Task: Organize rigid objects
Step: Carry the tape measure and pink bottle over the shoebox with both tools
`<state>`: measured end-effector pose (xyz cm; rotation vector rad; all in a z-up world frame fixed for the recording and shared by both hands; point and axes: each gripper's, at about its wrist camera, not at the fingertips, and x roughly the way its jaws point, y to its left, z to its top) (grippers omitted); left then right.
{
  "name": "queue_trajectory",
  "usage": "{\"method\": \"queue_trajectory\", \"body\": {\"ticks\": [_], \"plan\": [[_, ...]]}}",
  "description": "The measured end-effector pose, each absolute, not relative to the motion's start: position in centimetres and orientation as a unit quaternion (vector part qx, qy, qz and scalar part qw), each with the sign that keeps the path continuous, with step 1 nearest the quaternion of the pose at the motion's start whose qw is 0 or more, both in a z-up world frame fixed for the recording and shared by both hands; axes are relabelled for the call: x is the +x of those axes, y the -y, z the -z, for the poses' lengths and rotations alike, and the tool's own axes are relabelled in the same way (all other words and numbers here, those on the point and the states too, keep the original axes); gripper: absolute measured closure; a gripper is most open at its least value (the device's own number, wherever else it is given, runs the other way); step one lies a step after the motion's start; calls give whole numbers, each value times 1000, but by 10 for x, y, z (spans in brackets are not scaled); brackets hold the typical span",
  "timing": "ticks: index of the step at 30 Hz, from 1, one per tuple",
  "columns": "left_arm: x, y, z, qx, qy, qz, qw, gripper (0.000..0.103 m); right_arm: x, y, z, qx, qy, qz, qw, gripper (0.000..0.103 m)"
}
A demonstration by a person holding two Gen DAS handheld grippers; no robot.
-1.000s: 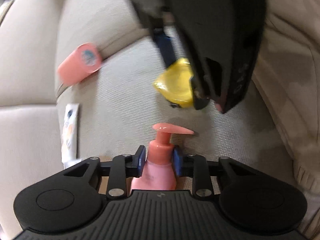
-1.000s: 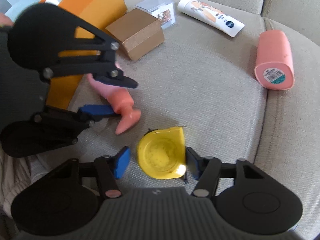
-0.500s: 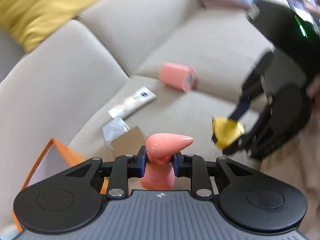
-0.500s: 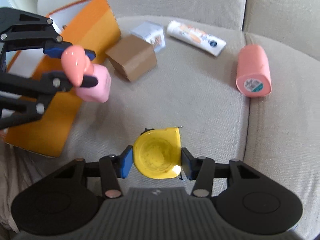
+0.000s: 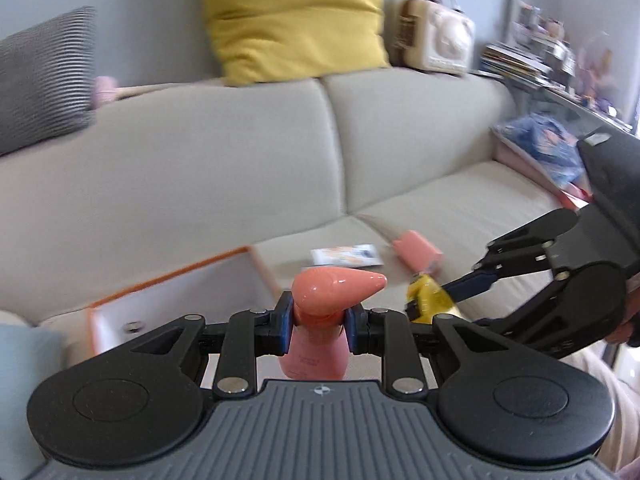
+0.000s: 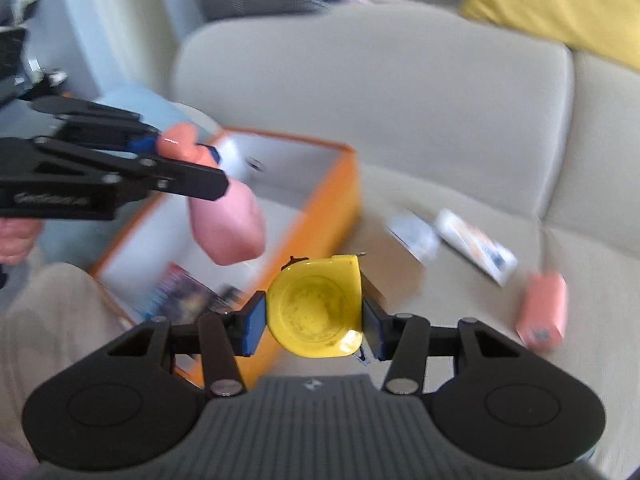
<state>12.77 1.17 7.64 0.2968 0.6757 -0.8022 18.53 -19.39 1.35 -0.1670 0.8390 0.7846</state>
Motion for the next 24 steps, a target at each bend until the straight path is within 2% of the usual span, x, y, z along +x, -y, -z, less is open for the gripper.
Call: {"method": "queue_trajectory", "body": {"ticks": [3,8,16,24], "plan": [[139,-36,-74,155,-331,357,860,75,182,165,-33,-99,-383,-407,823,51],[160,-68,-42,179,-368,332,850,75,189,103,-23,-148,-385,-445,795,51],[182,-90,2,226,-395,339,823,75,204,15,29,-242,-420,-475,734,51],[182,-94,27,242,-399,340,816,75,235,-32,87,-270,-465,-469,700,51]]}}
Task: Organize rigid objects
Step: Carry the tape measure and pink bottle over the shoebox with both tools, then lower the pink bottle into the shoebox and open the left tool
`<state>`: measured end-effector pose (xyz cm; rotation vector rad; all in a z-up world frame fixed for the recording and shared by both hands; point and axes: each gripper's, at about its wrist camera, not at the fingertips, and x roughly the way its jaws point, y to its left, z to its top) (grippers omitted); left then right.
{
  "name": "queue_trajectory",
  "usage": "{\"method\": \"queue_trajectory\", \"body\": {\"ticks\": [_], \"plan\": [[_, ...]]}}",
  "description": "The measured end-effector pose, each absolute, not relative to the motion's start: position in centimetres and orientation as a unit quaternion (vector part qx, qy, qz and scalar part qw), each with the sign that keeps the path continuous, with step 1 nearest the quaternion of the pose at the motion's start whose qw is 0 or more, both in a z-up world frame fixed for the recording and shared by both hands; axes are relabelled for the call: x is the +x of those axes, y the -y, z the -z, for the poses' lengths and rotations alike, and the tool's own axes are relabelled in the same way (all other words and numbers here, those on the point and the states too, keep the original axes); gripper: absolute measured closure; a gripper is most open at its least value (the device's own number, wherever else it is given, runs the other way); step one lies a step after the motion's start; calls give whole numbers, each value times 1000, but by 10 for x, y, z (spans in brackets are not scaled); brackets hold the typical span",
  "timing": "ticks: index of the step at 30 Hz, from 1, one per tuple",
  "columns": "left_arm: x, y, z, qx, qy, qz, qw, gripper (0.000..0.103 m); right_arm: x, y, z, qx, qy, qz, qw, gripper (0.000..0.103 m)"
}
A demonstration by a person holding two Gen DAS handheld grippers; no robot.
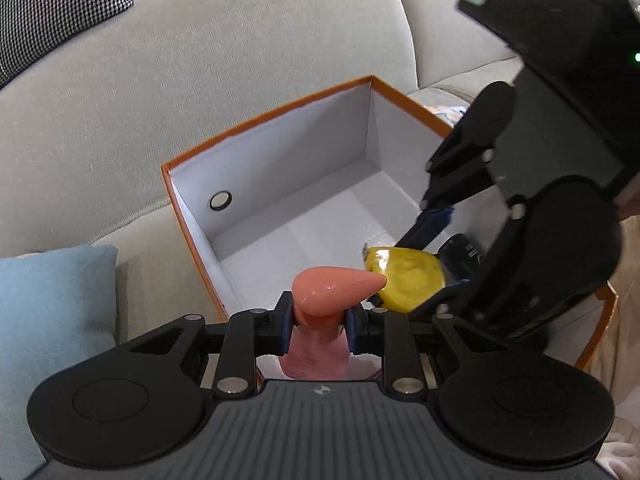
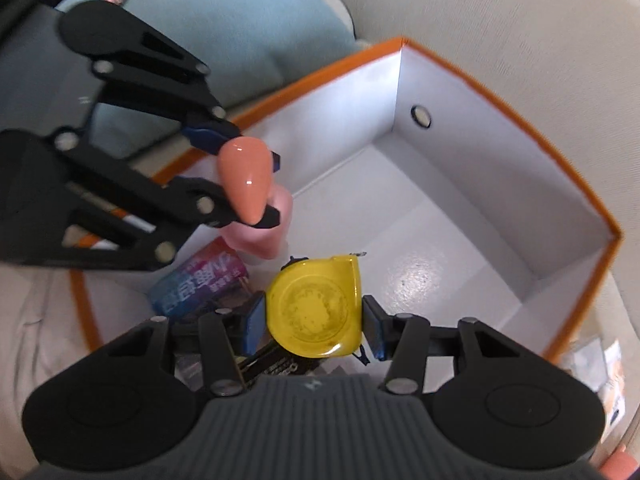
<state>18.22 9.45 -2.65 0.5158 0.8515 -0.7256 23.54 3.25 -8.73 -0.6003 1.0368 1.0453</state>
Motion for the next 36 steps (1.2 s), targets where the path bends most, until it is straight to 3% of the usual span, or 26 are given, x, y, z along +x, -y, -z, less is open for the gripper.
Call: {"method": "queue_trajectory", "body": {"ticks": [12,18,22,25,36], "plan": [[175,-95,40,257,-407,344,806,74,238,-57,112,-290,-476,-471,684,51],[170,-94,38,278,-398,341,805,68,238,-59,117,-293,-481,-463,685,51],[175,-98,36,287,-390,340,806,49,238,-60,116,-294,-480,-462,686,51],[171,-103,30,285,-381,340,811,40,238,-59,115,-298,-477,-459,687,51],[176,-143,-2,171,-382,314,852,36,242,-59,118,-309,-482,-450,685,51]]}}
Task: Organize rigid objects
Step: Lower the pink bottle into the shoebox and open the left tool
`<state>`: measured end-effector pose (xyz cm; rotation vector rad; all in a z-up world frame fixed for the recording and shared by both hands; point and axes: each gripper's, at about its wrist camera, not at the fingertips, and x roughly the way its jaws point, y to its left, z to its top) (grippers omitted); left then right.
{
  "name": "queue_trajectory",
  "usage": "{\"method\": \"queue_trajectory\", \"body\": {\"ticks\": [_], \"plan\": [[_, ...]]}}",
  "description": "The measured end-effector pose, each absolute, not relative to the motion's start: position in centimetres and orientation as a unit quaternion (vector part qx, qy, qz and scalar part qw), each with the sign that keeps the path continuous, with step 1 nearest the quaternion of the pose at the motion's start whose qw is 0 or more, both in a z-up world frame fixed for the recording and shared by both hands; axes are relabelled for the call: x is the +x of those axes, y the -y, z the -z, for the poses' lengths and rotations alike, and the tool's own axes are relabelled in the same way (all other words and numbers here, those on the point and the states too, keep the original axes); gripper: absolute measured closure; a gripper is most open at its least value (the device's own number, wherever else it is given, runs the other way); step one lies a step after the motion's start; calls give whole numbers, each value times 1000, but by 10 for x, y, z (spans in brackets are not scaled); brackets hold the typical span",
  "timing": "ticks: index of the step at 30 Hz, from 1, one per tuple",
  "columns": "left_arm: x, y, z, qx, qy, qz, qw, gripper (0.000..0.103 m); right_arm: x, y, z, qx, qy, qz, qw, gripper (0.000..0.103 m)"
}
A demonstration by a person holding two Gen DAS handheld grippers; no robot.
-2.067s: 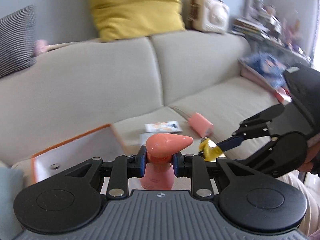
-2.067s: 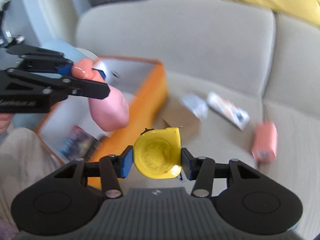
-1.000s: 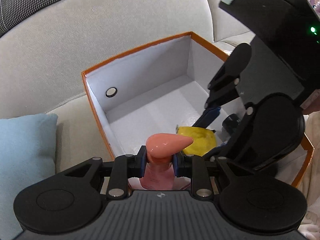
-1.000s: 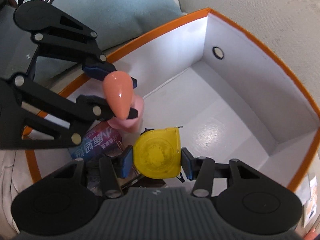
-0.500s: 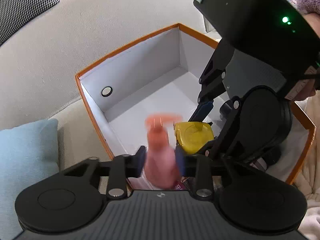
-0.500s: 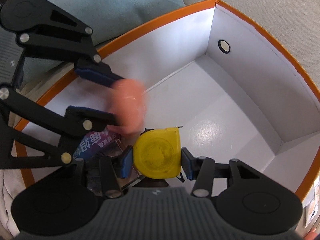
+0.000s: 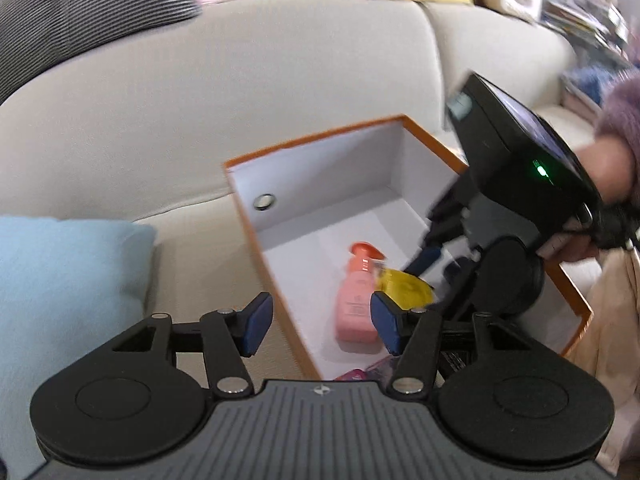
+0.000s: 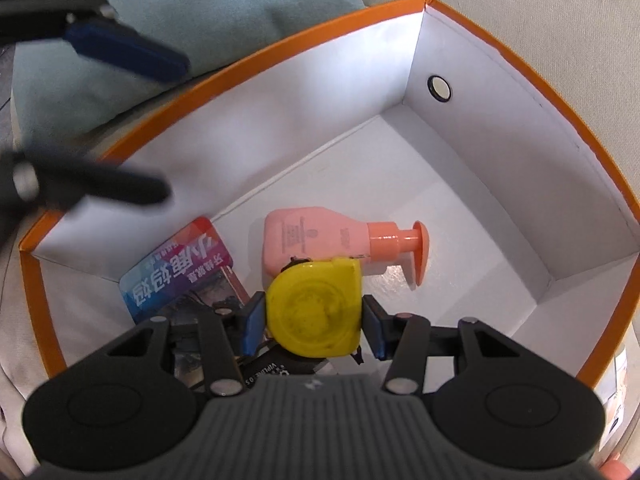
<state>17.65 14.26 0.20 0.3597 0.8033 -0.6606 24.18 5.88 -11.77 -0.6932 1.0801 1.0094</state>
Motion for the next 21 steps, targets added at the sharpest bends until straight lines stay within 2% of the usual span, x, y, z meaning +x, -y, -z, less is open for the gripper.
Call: {"method": "queue_trajectory", "body": {"ticks": [3,5,6,12,21], "plan": [[187,-151,-3,135,-405,299,853,37,243,-60,118,-298,-494,-449,682,51],[193,-151,-2,119,-417,296,851,44,242,-57,116,-296,-497,-446,683,51],[193,-148,-3,121,-415,301,850,49,242,-58,116,-298,-497,-445,683,51],[193,-115,-10,172,-404,361,823,54,243,-52,105,-312,-498,-433,683,51],[238,-62,21,200,-476,372,771,62,253,-37,83,-312,-488,-447,681,51]]}}
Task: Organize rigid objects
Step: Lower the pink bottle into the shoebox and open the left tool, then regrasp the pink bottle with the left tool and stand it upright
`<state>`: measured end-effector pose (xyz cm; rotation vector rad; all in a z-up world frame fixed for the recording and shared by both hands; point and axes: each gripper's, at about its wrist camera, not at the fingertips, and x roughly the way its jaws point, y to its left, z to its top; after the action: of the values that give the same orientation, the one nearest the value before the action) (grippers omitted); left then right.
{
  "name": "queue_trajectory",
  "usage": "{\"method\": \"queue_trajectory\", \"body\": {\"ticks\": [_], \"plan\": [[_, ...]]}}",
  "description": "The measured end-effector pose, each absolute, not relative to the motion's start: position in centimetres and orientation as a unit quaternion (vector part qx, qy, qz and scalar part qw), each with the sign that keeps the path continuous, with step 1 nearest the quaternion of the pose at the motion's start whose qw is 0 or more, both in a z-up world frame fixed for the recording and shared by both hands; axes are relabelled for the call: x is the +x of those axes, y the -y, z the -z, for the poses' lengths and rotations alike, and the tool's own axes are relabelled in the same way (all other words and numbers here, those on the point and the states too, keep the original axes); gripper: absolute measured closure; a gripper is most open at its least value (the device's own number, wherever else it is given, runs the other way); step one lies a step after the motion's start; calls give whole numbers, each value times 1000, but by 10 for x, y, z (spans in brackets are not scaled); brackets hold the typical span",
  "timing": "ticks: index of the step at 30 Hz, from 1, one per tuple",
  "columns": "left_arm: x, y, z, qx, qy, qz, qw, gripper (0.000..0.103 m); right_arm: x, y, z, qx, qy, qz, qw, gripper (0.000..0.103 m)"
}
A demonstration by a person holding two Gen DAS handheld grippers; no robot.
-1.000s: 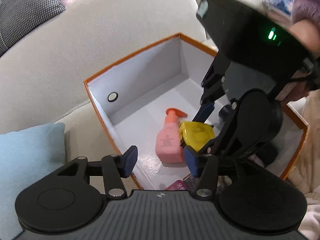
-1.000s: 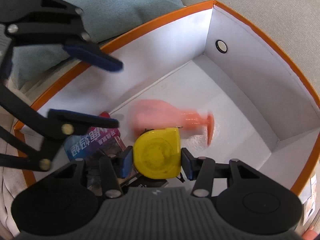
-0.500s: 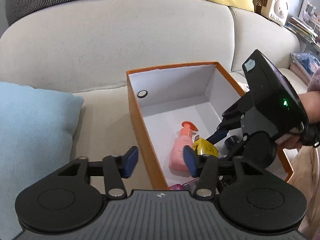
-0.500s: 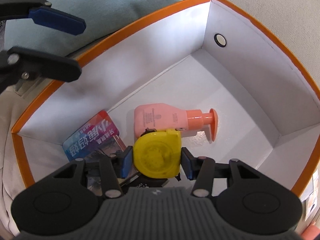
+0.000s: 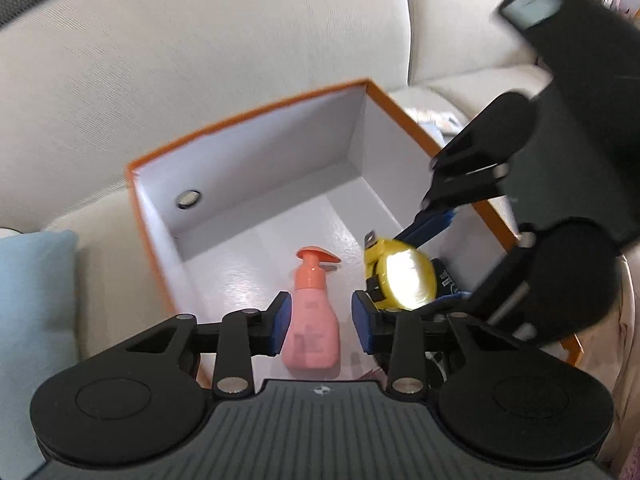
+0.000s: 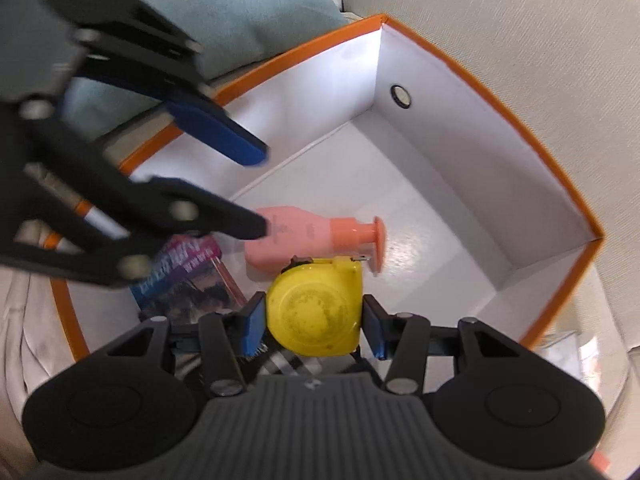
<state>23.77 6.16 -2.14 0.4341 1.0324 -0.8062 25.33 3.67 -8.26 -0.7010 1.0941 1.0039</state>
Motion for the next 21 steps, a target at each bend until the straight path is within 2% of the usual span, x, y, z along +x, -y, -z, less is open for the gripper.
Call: {"method": "queue_trajectory", "body": {"ticks": [9,14,16,21], "plan": [[279,-22,71,230,-535,360,729,62,273,-18,78,-326,-476,-456,677,52],[289,-16,91,229,-560,348,716,68,278,-16,85,-329,-473,-457,678,52],[291,-18,97,223,-567,337,717,74,276,-15,88,-338,-463,-460,678,52],[283,-32,89,203,-564,316,735,75,277,-16,90,-316,-474,-469,675,52]]}}
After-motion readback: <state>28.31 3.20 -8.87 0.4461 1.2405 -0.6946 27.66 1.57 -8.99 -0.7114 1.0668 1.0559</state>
